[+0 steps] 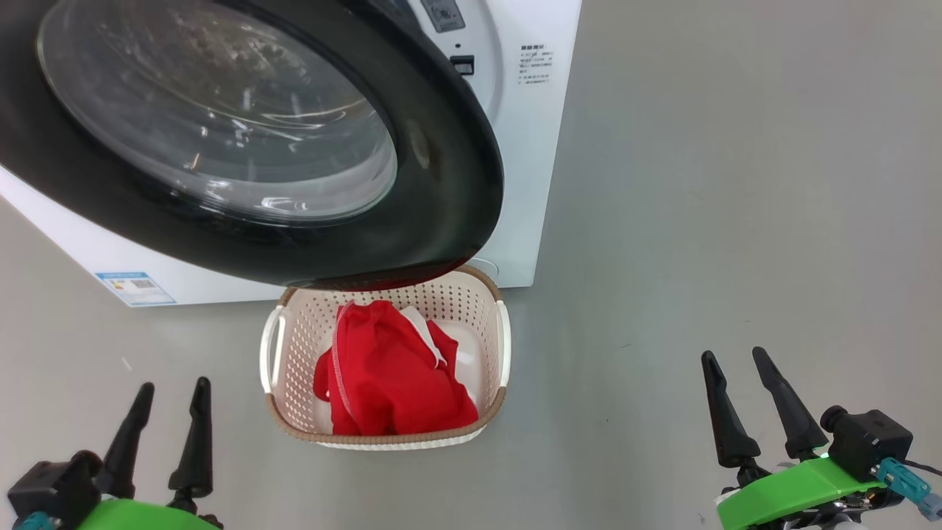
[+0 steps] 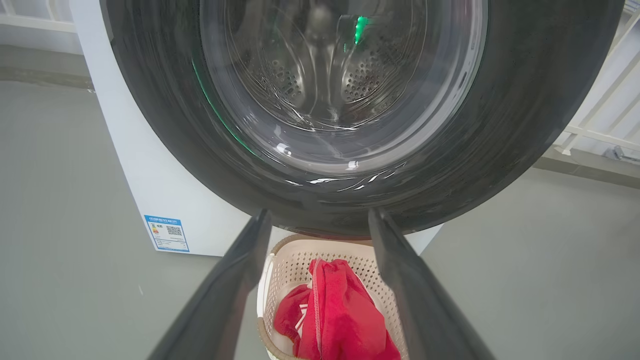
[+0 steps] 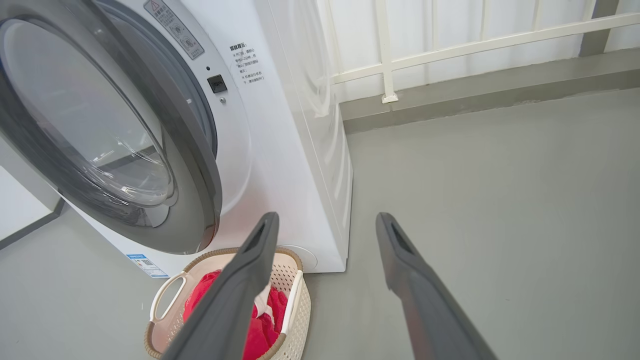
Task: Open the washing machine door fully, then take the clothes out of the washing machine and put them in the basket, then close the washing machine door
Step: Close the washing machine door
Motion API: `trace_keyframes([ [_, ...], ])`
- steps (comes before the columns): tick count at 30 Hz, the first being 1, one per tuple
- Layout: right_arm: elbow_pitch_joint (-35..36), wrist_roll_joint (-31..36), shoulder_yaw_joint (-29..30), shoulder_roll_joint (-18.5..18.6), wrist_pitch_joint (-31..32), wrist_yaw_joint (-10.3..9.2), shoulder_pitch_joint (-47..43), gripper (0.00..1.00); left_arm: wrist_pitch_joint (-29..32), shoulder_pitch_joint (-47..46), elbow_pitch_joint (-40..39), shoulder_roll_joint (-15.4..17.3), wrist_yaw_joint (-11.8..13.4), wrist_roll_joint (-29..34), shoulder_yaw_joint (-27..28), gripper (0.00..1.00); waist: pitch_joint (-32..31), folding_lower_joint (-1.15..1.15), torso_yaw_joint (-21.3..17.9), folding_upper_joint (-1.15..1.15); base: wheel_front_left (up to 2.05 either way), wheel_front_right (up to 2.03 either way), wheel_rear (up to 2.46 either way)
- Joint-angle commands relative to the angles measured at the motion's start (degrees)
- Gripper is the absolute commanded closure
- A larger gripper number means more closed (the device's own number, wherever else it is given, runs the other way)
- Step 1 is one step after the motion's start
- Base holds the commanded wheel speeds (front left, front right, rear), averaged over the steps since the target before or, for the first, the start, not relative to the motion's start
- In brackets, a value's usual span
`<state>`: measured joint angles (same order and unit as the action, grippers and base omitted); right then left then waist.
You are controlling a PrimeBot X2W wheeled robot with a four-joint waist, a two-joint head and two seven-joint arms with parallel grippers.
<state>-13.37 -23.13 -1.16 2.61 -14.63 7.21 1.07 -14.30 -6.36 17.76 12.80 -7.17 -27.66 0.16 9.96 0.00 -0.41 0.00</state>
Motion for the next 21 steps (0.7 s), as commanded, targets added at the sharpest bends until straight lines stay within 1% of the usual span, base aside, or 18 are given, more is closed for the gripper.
trace_keyframes([
  [1, 1.46, 0.72, -1.26, 0.27, -0.37, 0.28, -0.60, 0.00, -0.70, 0.21, -1.99, 0.36, -0.32, 1.77, 3.50, 0.00, -0.24, 0.00, -0.18, 0.00, 0.00, 0.00, 0.00],
  [4, 1.51, 0.75, -1.12, 0.27, -0.37, 0.28, -0.96, 0.00, -0.70, 1.08, -3.00, -0.83, -0.32, 4.65, 4.90, 0.00, -0.54, 0.00, -0.42, 0.00, 0.00, 0.00, 0.00],
  [11, 1.69, 0.74, -0.68, 0.27, -0.37, 0.28, -1.56, 0.00, -0.70, 2.73, -4.59, -2.06, -0.32, 9.91, 5.24, 0.00, -0.81, 0.00, -0.71, 0.00, 0.00, 0.00, 0.00],
  [15, 1.63, 0.63, -0.73, 0.27, -0.37, 0.28, -1.88, 0.00, -0.70, 3.70, -4.48, -2.56, -0.32, 11.41, 5.14, 0.00, -1.04, 0.00, -0.81, 0.00, 0.00, 0.00, 0.00],
  [21, 1.58, 0.49, -0.68, 0.27, -0.37, 0.28, -2.07, 0.00, -0.70, 4.28, -4.70, -3.13, -0.32, 11.97, 5.35, 0.00, -1.40, 0.00, -0.64, 0.00, 0.00, 0.00, 0.00],
])
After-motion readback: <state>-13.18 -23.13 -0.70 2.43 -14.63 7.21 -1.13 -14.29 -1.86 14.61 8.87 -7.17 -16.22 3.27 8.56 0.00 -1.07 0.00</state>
